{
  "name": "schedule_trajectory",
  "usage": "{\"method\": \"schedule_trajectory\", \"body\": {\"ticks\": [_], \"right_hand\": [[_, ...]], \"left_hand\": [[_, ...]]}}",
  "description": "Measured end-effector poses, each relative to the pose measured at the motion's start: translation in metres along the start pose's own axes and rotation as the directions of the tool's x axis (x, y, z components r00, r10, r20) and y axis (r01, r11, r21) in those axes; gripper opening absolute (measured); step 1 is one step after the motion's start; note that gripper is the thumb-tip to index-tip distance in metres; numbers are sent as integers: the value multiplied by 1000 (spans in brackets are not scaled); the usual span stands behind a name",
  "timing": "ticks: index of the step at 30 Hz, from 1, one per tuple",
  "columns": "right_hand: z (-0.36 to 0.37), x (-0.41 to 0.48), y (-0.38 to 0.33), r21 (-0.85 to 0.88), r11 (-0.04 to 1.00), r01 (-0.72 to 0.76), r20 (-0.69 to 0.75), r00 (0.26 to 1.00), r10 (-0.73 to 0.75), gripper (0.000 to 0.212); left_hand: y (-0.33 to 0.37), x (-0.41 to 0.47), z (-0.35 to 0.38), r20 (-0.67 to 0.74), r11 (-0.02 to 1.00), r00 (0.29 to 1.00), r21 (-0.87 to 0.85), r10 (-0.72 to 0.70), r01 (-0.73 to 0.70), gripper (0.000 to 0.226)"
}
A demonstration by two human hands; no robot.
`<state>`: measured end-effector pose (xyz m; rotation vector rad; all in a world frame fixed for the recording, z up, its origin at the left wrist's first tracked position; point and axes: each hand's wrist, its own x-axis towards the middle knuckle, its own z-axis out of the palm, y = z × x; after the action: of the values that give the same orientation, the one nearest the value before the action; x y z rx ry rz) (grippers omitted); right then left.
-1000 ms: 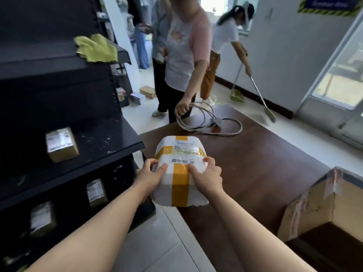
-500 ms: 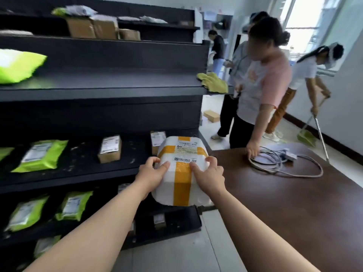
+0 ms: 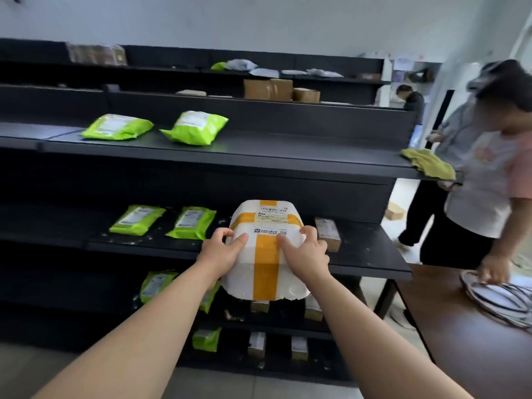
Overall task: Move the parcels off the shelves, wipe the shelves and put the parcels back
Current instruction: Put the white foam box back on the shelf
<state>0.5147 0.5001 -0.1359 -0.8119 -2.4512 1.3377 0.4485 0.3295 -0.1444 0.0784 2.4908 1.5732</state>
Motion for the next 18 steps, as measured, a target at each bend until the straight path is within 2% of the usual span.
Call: {"method": "schedule_trajectory", "body": {"ticks": [9,18], "right_hand": [[47,-24,-84,9,987,158,74,985,-158,63],[46,-41,-149,78,955,285,81,953,-291,65]], "left_hand": [[3,-20,-101,-185,999,983,-41,15,-23,49],[35,-27,-159,-325,992,941,-42,95,-115,48]]}}
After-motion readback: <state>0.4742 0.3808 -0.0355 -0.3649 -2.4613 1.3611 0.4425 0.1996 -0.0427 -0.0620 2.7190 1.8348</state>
